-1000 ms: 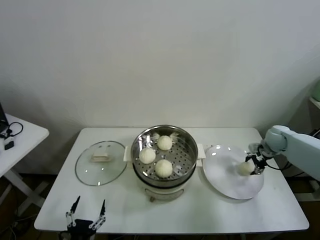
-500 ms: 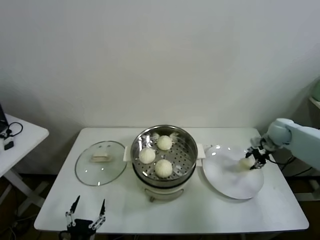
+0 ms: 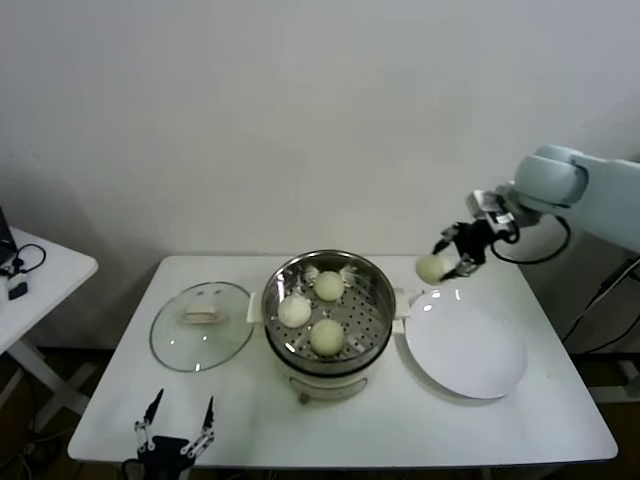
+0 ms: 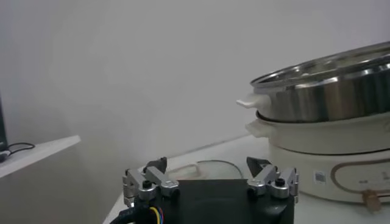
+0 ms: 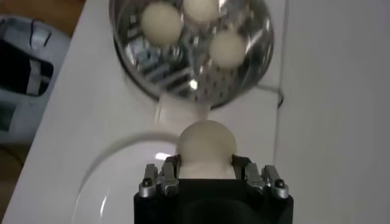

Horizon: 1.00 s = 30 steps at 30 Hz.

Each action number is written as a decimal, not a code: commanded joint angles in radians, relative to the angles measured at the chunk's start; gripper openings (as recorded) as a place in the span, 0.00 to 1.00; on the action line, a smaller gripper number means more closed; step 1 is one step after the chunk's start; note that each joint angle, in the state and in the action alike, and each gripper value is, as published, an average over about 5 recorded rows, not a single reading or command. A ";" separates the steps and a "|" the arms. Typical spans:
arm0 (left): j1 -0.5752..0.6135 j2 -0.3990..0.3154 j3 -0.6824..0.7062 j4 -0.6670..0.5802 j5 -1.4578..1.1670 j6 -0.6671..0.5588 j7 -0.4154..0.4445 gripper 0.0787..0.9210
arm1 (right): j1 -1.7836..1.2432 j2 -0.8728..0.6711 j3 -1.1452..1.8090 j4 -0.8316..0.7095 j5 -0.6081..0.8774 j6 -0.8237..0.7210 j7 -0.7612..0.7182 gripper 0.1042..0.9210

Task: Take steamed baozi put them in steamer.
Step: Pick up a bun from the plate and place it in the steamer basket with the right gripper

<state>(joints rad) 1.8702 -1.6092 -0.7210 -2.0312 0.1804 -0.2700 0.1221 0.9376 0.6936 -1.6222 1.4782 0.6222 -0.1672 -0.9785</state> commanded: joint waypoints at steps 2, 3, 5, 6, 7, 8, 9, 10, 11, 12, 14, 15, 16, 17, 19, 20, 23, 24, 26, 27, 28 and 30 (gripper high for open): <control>0.001 -0.049 -0.002 -0.001 -0.001 -0.002 0.000 0.88 | 0.049 0.162 0.095 0.201 0.161 -0.153 0.126 0.59; 0.001 -0.049 -0.003 -0.001 -0.001 -0.002 0.000 0.88 | 0.019 0.173 0.097 0.201 0.134 -0.157 0.138 0.59; 0.000 -0.049 -0.004 -0.001 -0.002 -0.002 0.000 0.88 | -0.035 0.187 0.097 0.199 0.076 -0.165 0.158 0.59; 0.000 -0.049 -0.004 -0.001 -0.002 -0.002 0.000 0.88 | -0.062 0.191 0.096 0.195 0.044 -0.167 0.164 0.59; 0.001 -0.049 -0.004 -0.002 -0.003 -0.002 0.000 0.88 | -0.088 0.192 0.095 0.189 0.014 -0.169 0.169 0.59; 0.001 -0.049 -0.005 -0.002 -0.003 -0.002 0.000 0.88 | -0.113 0.193 0.094 0.182 -0.015 -0.170 0.173 0.59; 0.002 -0.049 -0.005 -0.002 -0.003 -0.002 0.000 0.88 | -0.138 0.192 0.092 0.172 -0.042 -0.171 0.176 0.59; 0.003 -0.049 -0.005 -0.002 -0.003 -0.003 0.000 0.88 | -0.162 0.192 0.090 0.160 -0.064 -0.170 0.178 0.59; 0.003 -0.049 -0.006 -0.001 -0.003 -0.003 0.000 0.88 | -0.184 0.191 0.088 0.147 -0.086 -0.169 0.180 0.59; 0.003 -0.049 -0.006 -0.001 -0.003 -0.003 0.000 0.88 | -0.209 0.191 0.088 0.131 -0.106 -0.169 0.183 0.59; 0.003 -0.049 -0.007 0.000 -0.003 -0.003 0.000 0.88 | -0.258 0.191 0.099 0.099 -0.143 -0.168 0.186 0.59; 0.002 -0.049 -0.008 0.000 -0.003 -0.003 0.000 0.88 | -0.284 0.193 0.108 0.083 -0.158 -0.167 0.189 0.59; 0.002 -0.049 -0.008 0.000 -0.003 -0.003 0.000 0.88 | -0.307 0.194 0.119 0.070 -0.169 -0.167 0.191 0.59; 0.002 -0.049 -0.009 0.001 -0.003 -0.002 0.000 0.88 | -0.326 0.196 0.129 0.058 -0.176 -0.167 0.192 0.59; 0.002 -0.049 -0.011 0.001 -0.003 -0.002 0.000 0.88 | -0.356 0.199 0.145 0.040 -0.185 -0.167 0.194 0.59; 0.002 -0.049 -0.012 0.001 -0.003 -0.001 0.000 0.88 | -0.366 0.200 0.151 0.034 -0.189 -0.167 0.195 0.59; 0.002 -0.049 -0.014 0.001 -0.003 -0.001 0.000 0.88 | -0.389 0.202 0.163 0.022 -0.197 -0.166 0.196 0.59; 0.002 -0.049 -0.015 0.001 -0.003 -0.001 0.000 0.88 | -0.397 0.203 0.167 0.019 -0.198 -0.166 0.196 0.59; 0.002 -0.049 -0.017 0.001 -0.004 -0.001 0.000 0.88 | -0.409 0.203 0.174 0.014 -0.203 -0.166 0.197 0.59; 0.001 -0.049 -0.017 0.001 -0.004 -0.001 0.000 0.88 | -0.417 0.204 0.179 0.011 -0.207 -0.166 0.198 0.59; 0.001 -0.049 -0.017 0.001 -0.004 0.000 0.000 0.88 | -0.423 0.205 0.185 0.008 -0.210 -0.166 0.200 0.59; 0.000 -0.049 -0.017 0.001 -0.004 0.000 0.000 0.88 | -0.434 0.206 0.198 0.001 -0.215 -0.166 0.203 0.59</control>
<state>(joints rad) 1.8705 -1.6092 -0.7385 -2.0304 0.1763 -0.2712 0.1220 0.6249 0.8847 -1.4764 1.5195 0.4706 -0.3228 -0.7945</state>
